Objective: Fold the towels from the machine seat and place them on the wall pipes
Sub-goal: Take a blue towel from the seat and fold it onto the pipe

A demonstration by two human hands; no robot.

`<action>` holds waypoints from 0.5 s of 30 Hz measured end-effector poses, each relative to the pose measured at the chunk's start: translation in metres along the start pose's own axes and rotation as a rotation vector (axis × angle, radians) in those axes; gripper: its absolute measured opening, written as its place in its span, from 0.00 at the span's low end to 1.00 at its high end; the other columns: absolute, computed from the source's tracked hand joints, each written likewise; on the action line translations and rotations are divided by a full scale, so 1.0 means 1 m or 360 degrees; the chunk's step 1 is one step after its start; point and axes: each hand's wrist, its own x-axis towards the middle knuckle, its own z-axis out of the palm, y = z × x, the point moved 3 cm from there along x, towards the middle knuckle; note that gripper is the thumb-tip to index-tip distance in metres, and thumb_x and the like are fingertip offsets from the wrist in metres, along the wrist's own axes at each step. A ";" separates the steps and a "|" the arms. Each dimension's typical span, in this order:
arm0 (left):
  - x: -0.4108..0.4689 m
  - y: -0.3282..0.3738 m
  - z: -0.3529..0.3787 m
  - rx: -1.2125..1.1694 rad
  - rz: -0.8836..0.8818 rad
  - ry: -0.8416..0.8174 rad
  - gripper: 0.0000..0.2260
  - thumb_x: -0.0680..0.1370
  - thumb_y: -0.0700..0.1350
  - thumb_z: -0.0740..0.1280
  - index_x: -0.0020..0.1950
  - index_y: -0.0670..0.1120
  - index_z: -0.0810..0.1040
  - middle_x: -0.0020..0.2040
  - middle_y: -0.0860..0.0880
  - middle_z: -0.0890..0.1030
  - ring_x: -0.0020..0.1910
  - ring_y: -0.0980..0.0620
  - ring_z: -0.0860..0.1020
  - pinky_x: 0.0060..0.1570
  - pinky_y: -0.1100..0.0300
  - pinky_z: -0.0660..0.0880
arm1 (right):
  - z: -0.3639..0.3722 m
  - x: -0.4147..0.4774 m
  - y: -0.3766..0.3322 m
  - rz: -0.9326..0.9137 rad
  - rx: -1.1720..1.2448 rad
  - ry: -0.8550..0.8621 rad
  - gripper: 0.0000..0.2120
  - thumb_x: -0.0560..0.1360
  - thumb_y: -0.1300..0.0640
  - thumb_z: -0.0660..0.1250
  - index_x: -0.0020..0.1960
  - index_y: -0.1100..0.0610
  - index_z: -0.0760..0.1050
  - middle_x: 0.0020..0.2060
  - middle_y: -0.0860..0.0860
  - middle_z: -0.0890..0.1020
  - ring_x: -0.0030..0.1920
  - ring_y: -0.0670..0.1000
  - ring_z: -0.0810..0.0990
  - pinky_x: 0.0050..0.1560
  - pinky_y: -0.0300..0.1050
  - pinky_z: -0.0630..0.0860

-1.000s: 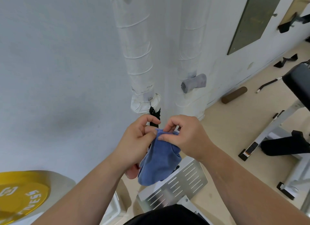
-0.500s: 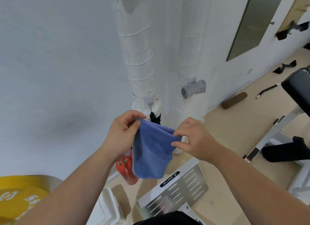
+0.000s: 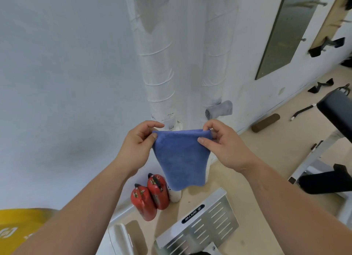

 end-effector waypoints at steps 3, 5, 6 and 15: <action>-0.003 0.012 -0.006 0.0034 0.0066 -0.0314 0.24 0.78 0.28 0.61 0.54 0.58 0.82 0.44 0.42 0.82 0.40 0.50 0.80 0.46 0.55 0.78 | 0.002 -0.002 -0.004 -0.0021 0.0197 0.0060 0.08 0.82 0.61 0.63 0.51 0.48 0.70 0.45 0.62 0.84 0.41 0.65 0.76 0.44 0.63 0.73; -0.005 0.029 -0.006 0.0078 0.0114 -0.0604 0.26 0.72 0.30 0.63 0.56 0.61 0.81 0.47 0.40 0.79 0.42 0.48 0.79 0.45 0.54 0.78 | 0.000 -0.003 -0.008 -0.0052 0.0238 0.0114 0.06 0.81 0.58 0.62 0.52 0.47 0.70 0.43 0.66 0.80 0.39 0.67 0.75 0.43 0.66 0.72; -0.005 0.038 -0.005 0.0088 0.0112 -0.0751 0.27 0.70 0.33 0.64 0.58 0.62 0.79 0.51 0.39 0.78 0.44 0.47 0.79 0.46 0.53 0.78 | -0.002 -0.003 -0.011 -0.0074 0.0245 0.0140 0.06 0.81 0.58 0.62 0.51 0.47 0.70 0.40 0.66 0.77 0.37 0.65 0.72 0.41 0.63 0.71; 0.013 0.084 0.023 0.0151 -0.0046 -0.1435 0.16 0.76 0.37 0.72 0.60 0.50 0.77 0.62 0.48 0.80 0.60 0.46 0.81 0.53 0.54 0.80 | -0.014 0.002 -0.034 -0.0163 0.0070 0.0063 0.24 0.72 0.77 0.57 0.32 0.53 0.78 0.30 0.41 0.78 0.35 0.41 0.74 0.39 0.31 0.69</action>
